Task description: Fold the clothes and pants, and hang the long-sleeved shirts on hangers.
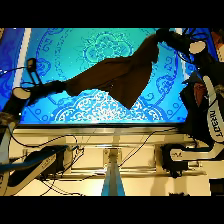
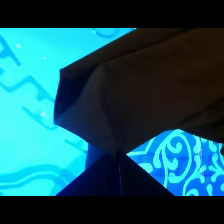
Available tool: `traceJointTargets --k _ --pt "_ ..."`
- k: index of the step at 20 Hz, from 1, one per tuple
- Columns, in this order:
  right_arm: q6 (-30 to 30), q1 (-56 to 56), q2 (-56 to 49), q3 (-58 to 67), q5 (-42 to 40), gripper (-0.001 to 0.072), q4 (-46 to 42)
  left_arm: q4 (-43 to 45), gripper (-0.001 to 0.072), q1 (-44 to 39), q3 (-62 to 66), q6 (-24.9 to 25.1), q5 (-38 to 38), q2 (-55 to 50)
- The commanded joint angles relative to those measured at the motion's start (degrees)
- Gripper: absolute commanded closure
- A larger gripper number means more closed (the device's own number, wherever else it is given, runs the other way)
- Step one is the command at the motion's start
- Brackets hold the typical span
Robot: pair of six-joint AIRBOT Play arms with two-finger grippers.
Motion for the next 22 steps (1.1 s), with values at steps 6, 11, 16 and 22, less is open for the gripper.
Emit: traceJointTargets --k 6,11,16,22 --pt "4.0 -14.6 -0.9 -5.8 43.1 0.0259 -11.7 0.1 0.0692 -3.8 -0.6 0.0 2.3 -2.3" --pt "4.4 -11.5 -1.0 -20.0 29.0 0.0259 -3.7 0.1 0.0691 -3.8 -0.6 0.0 2.8 -2.3" --pt "7.0 -4.5 -3.7 -22.9 20.1 0.0259 5.1 0.1 0.0691 -3.8 -0.6 0.0 6.8 -2.3" --pt "10.3 -0.7 -6.0 -22.0 12.5 0.0401 8.0 0.1 0.0691 -3.8 -0.6 0.0 7.2 -2.3"
